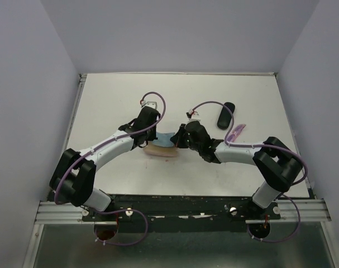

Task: Organize the sunglasses
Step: Place the folded cleaning cloth in the sunglasses case.

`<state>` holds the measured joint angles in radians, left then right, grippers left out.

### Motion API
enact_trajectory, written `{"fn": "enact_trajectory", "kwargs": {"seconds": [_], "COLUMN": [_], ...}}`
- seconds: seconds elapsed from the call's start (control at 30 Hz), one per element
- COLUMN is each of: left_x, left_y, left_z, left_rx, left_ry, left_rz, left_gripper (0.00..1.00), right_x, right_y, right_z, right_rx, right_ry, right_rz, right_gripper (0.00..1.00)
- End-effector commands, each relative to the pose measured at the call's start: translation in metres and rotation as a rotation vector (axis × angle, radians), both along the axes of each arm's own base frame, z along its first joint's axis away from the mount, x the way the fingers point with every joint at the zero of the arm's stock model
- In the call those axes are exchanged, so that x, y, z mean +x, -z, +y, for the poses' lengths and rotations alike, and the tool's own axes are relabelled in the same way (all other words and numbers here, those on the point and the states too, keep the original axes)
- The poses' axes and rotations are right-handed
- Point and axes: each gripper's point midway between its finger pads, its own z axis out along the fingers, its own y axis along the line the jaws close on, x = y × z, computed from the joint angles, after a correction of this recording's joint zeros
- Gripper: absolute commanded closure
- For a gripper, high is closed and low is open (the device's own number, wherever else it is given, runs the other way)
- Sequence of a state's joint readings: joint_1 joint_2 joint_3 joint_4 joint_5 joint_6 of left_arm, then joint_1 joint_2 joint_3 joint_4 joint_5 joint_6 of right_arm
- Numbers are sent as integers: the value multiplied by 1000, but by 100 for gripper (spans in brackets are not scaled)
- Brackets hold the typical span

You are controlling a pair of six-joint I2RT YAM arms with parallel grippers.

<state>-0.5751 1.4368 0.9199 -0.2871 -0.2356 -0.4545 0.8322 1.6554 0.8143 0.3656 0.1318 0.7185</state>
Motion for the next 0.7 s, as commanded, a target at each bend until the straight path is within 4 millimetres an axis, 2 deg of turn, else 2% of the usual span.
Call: {"fn": "enact_trajectory", "kwargs": {"seconds": [0.0, 0.27, 0.67], "left_x": [7, 10, 5], "left_y": [5, 21, 30], "left_z": [3, 6, 7], "left_rx": [32, 55, 50], "left_ry": [-33, -58, -69], "left_rz": [28, 58, 88], "left_gripper": [100, 100, 100], "right_x": [7, 7, 2], "right_y": [8, 29, 42], "right_z": [2, -3, -2], "right_rx": [-19, -50, -36], "right_ry": [37, 55, 46], "right_rz": [0, 21, 50], "right_gripper": [99, 99, 99]}}
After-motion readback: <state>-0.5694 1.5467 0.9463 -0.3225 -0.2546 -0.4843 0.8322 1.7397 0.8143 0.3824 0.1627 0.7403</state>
